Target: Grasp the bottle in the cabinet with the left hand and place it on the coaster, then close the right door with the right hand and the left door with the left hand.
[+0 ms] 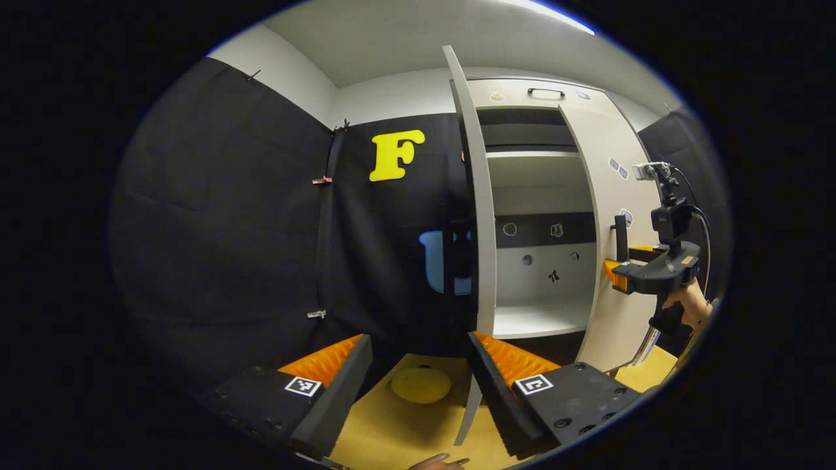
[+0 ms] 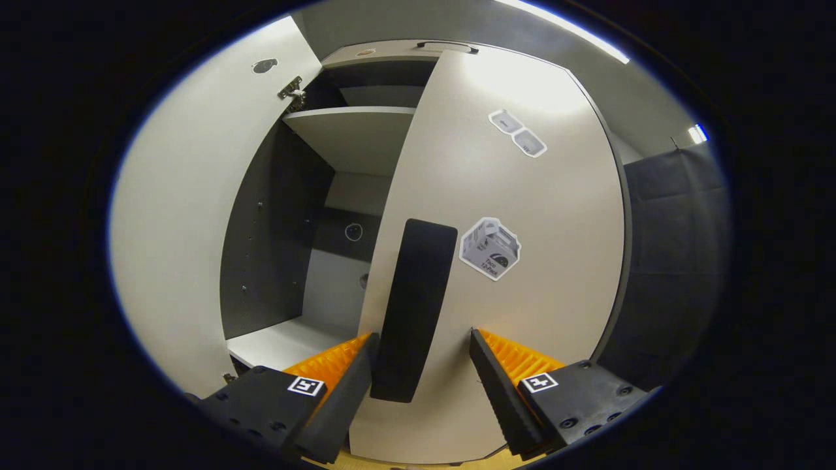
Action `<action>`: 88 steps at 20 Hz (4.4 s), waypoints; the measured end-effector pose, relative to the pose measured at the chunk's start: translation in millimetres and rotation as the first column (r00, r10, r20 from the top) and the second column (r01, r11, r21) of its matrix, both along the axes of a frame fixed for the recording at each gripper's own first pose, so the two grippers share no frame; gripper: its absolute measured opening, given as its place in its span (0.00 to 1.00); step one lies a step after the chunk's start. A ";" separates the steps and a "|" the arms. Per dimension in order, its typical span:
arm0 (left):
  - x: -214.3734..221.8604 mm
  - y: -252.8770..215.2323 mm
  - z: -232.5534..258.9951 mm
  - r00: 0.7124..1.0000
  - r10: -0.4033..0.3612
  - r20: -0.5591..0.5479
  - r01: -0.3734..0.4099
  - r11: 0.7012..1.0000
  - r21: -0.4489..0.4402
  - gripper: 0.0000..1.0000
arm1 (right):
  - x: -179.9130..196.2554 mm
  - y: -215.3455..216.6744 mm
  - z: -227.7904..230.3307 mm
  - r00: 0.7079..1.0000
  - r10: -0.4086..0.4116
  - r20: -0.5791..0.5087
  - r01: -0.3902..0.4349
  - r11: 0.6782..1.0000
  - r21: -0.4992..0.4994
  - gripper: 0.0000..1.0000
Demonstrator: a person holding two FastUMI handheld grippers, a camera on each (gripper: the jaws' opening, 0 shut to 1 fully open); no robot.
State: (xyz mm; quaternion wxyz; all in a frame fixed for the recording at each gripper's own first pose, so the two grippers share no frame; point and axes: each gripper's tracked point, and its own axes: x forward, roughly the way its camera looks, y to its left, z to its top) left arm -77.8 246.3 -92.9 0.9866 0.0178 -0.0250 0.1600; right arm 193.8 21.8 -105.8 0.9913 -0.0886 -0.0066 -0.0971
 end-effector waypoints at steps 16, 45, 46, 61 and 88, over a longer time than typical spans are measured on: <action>45.9 3.4 17.0 0.976 -0.213 0.041 0.210 0.975 0.065 0.91 | -92.8 -5.4 -14.7 0.995 -0.067 -0.078 0.069 0.997 0.024 0.96; 95.1 -155.7 16.0 0.917 -0.399 0.004 0.398 0.914 0.080 0.91 | -119.3 -72.2 15.5 0.998 -0.045 -0.034 0.046 0.998 0.043 0.96; 98.5 -158.9 14.5 0.913 -0.409 0.000 0.408 0.910 0.069 0.93 | -121.5 -74.3 15.6 0.998 -0.048 -0.035 0.049 0.998 0.044 0.96; 115.4 -171.8 8.5 0.896 -0.444 -0.015 0.444 0.895 0.048 0.96 | -142.7 -64.6 23.1 0.998 -0.057 -0.039 0.059 0.996 0.068 0.96; 121.1 -196.7 8.3 0.854 -0.520 -0.008 0.519 0.853 0.056 0.96 | -162.5 -61.2 27.1 0.998 -0.055 -0.044 0.058 0.996 0.075 0.96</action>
